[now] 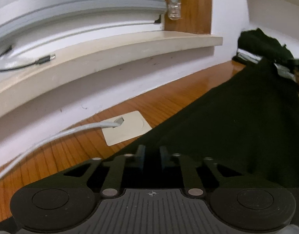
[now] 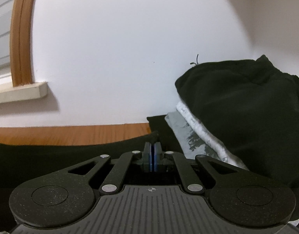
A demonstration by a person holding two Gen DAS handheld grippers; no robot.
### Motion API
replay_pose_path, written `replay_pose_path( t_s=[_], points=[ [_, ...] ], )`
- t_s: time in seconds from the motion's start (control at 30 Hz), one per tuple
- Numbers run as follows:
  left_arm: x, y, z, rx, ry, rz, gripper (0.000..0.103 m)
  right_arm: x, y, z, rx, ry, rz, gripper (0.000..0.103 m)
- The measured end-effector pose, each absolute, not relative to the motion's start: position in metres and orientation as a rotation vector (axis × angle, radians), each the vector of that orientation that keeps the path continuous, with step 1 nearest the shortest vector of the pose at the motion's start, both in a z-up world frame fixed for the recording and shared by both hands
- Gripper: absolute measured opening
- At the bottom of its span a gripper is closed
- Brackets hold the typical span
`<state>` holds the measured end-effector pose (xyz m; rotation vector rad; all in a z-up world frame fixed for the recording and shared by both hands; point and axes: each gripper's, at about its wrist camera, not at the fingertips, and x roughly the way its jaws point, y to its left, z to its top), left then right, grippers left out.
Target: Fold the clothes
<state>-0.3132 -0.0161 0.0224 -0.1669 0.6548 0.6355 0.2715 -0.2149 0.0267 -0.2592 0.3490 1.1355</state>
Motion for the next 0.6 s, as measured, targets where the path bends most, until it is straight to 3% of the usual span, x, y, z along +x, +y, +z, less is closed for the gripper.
replay_pose_path(
  t_s=[0.27, 0.5, 0.6],
  points=[
    [-0.317, -0.024, 0.033, -0.171, 0.606, 0.658, 0.003, 0.269, -0.213, 0.035, -0.221, 0.335, 1.136, 0.003],
    [-0.341, -0.043, 0.080, -0.184, 0.440, 0.705, 0.002, 0.263, -0.234, 0.074, -0.153, 0.234, 1.115, 0.003],
    [-0.346, -0.030, 0.087, -0.197, 0.456, 0.758, 0.002, 0.263, -0.212, 0.085, -0.185, 0.241, 1.103, 0.003]
  ],
)
